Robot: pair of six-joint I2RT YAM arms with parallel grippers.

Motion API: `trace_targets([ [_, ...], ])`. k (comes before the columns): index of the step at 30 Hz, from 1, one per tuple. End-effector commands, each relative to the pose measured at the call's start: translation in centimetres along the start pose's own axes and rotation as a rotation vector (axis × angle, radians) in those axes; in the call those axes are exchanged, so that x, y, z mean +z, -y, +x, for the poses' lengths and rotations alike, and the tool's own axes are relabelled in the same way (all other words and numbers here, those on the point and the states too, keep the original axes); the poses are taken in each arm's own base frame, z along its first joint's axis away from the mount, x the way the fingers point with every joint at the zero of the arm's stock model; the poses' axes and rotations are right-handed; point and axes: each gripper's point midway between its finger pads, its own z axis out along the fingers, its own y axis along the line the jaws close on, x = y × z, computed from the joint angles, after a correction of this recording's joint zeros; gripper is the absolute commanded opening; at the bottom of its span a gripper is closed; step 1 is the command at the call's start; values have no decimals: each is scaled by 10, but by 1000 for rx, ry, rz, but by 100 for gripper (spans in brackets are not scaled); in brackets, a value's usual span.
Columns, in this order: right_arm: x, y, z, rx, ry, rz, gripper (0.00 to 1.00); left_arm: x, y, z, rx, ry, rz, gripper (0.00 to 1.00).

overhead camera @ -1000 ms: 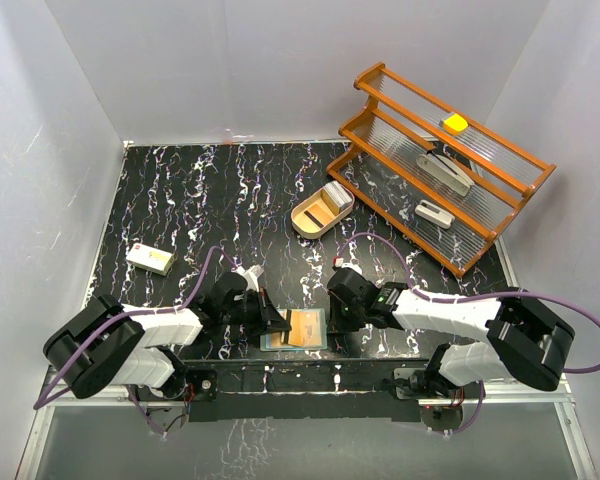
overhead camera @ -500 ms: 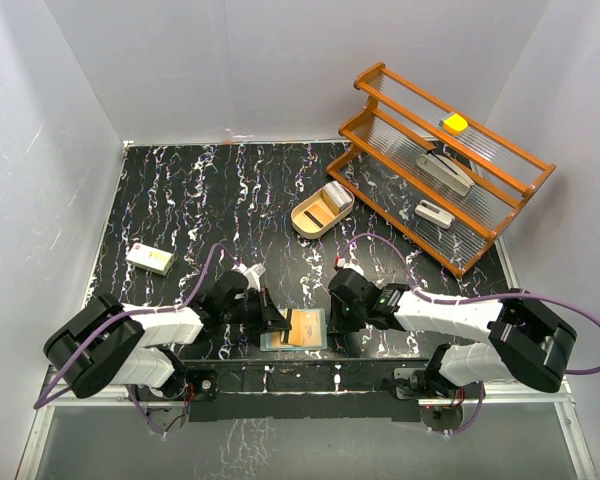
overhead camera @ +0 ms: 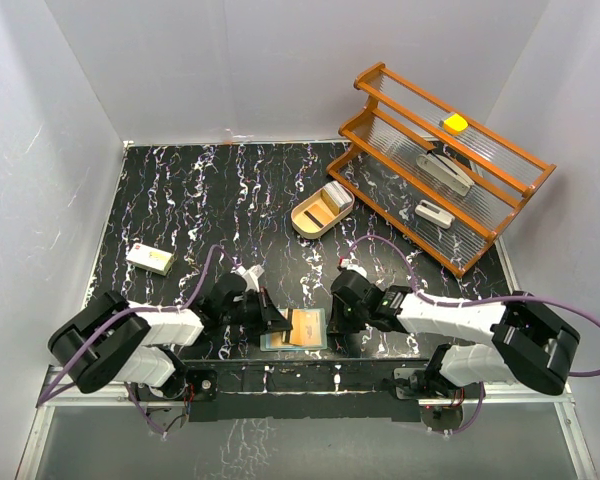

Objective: Put the credit cards into the card holder
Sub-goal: Insert the credit card into the card holder.

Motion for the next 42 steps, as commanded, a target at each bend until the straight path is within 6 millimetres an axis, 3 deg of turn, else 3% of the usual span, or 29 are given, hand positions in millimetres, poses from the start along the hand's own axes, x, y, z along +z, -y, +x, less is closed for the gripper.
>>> trace_targets([
  [1, 0, -14, 1, 45, 18, -68, 3, 1, -4, -6, -87, 81, 21, 0],
  [6, 0, -18, -1, 87, 34, -95, 3, 6, -5, -5, -94, 91, -1, 0],
  [11, -3, -18, -2, 93, 47, -98, 3, -1, -3, -10, -73, 115, -44, 17],
  [15, -4, -17, -3, 90, 53, -97, 3, -12, -8, -18, -35, 139, -150, 41],
  [20, -4, -18, -2, 82, 47, -103, 3, -25, -8, -23, 0, 166, -200, 53],
  [29, -4, -25, -6, 65, 59, -124, 3, -17, 4, -14, -39, 107, -122, 56],
  [42, -3, -25, -5, 76, 58, -138, 3, -9, 2, -7, -101, 90, -86, 55],
])
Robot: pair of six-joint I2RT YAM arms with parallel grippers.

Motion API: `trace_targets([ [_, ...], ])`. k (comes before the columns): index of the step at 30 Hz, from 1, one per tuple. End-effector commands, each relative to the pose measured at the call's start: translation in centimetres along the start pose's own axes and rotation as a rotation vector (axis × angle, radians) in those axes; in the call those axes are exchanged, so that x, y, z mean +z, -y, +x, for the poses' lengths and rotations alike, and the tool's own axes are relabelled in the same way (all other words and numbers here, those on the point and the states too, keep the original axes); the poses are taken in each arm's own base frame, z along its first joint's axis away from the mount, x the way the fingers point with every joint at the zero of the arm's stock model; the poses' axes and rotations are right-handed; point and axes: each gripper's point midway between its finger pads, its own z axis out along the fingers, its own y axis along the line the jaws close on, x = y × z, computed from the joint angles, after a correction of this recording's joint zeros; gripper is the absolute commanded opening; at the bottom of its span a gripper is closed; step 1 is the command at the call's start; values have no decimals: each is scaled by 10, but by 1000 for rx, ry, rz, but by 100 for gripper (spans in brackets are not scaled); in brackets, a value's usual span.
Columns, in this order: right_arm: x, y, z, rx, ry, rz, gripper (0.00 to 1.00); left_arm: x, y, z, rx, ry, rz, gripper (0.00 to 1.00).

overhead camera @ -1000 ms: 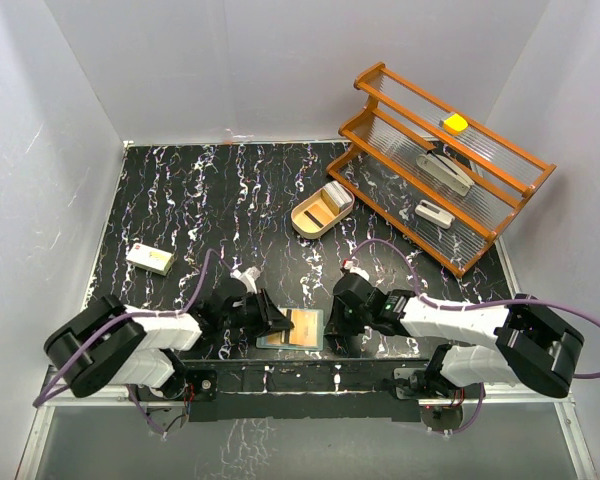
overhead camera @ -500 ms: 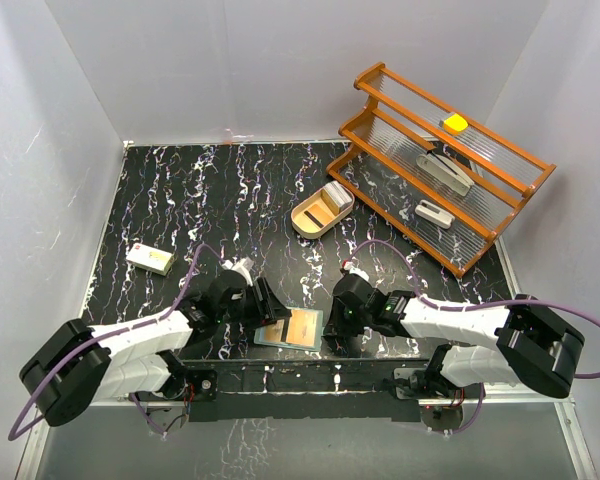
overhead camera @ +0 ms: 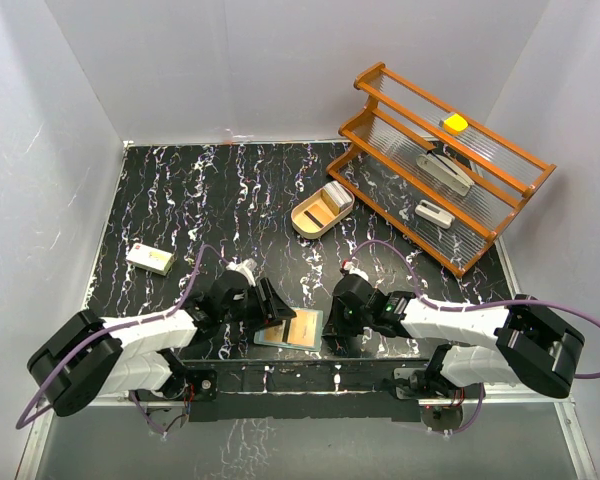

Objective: Put the credit cards into the card holder
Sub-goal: Insert the credit card into the card holder.

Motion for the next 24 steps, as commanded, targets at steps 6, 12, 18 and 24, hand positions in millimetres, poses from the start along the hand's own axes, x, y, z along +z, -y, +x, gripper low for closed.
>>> trace_targets([
  [6, -1, -14, -8, -7, 48, -73, 3, 7, 4, 14, -54, -53, 36, 54],
  [12, 0, -15, -11, -17, 64, -77, 3, 14, 18, 19, -85, -67, 86, 53],
  [18, 3, -16, -12, -19, 69, -84, 3, 19, 32, 24, -71, -86, 112, 51],
  [24, 0, -13, -20, -48, 100, -49, 2, 11, 41, 14, -40, -59, 57, 50],
])
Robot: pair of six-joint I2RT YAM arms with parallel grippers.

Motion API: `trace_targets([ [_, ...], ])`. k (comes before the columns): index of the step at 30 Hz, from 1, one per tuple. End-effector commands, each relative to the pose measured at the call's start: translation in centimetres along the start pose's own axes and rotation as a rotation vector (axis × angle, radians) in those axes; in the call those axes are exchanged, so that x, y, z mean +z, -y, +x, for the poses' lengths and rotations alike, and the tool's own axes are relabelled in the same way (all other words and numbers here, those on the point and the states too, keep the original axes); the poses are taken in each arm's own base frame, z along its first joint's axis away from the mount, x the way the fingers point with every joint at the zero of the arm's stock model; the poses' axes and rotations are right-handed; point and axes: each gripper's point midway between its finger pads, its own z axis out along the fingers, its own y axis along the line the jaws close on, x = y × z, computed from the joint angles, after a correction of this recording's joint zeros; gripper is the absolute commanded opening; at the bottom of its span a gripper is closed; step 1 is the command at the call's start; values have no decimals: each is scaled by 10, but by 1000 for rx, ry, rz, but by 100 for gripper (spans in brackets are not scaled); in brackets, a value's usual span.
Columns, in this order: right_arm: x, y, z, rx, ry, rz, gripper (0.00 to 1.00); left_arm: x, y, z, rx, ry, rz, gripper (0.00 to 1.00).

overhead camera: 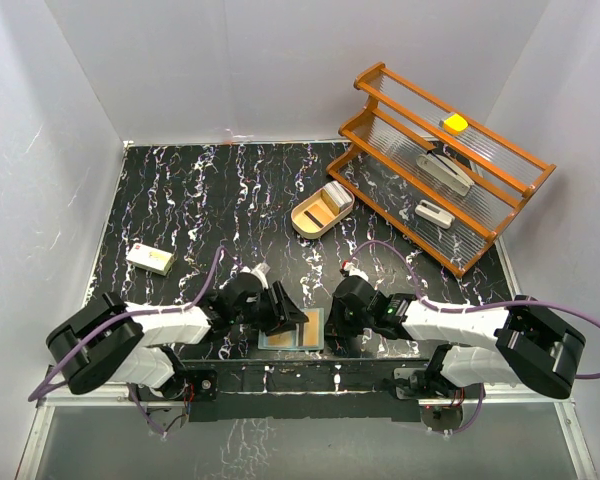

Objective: Put the credit cards into the card holder
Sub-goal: Insert the credit card into the card holder.

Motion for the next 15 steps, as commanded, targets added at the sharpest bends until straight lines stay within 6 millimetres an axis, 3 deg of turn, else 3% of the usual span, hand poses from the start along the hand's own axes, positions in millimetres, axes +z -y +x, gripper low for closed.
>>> trace_targets([
  [1, -3, -12, -20, -37, 85, -17, 2, -12, 23, -9, 47, 35, -15, 51],
  [8, -6, -6, -23, -66, 95, 12, 2, -50, -3, -27, 143, 128, -254, 63],
  [15, -4, -13, -21, -75, 81, -17, 2, -80, -40, -29, 167, 143, -435, 79],
])
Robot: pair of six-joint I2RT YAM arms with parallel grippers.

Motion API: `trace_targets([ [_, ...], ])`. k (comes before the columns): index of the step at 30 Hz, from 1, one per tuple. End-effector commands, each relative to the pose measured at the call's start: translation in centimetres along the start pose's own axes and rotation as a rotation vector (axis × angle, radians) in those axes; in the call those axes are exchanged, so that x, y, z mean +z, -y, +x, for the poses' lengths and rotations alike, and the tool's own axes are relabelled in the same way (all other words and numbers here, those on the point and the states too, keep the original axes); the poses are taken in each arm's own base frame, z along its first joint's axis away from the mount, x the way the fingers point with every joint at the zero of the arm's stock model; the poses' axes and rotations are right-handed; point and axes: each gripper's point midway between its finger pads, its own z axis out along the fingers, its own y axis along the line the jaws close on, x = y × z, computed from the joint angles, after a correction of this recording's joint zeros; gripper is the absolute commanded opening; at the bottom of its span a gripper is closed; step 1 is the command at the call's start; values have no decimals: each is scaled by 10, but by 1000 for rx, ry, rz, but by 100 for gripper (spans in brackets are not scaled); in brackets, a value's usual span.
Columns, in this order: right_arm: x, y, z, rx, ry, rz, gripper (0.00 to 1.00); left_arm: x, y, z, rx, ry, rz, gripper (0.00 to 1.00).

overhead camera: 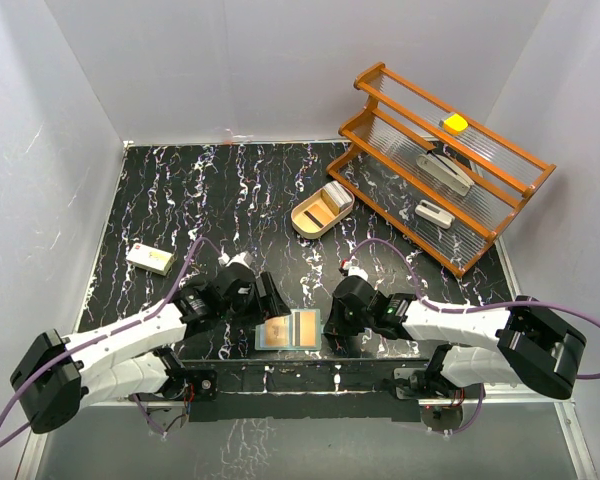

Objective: Put the credit cards into the card holder
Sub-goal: Insert the credit card into the card holder, then close the card holder at the center of the board.

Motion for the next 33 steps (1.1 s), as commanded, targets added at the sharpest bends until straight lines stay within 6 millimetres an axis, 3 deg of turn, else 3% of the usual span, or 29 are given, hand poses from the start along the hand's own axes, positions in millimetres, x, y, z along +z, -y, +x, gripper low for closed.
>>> trace_targets([
  [1, -3, -17, -15, -19, 47, -43, 2, -13, -49, 6, 34, -16, -193, 80],
  [9, -4, -19, -16, -28, 47, -49, 2, -3, -71, 21, -20, -71, -221, 87],
  [15, -2, -17, -15, -38, 40, -39, 2, 6, -70, 25, -32, -86, -193, 89],
  [20, 3, -17, -13, -35, 28, -37, 2, 8, -46, 26, -73, -104, -78, 89],
  [28, 3, -17, -8, -48, 8, -37, 2, -14, 21, 9, -152, -46, 244, 87],
  [33, 5, -23, -5, -49, -5, -61, 2, -21, 44, 8, -147, -57, 380, 86],
])
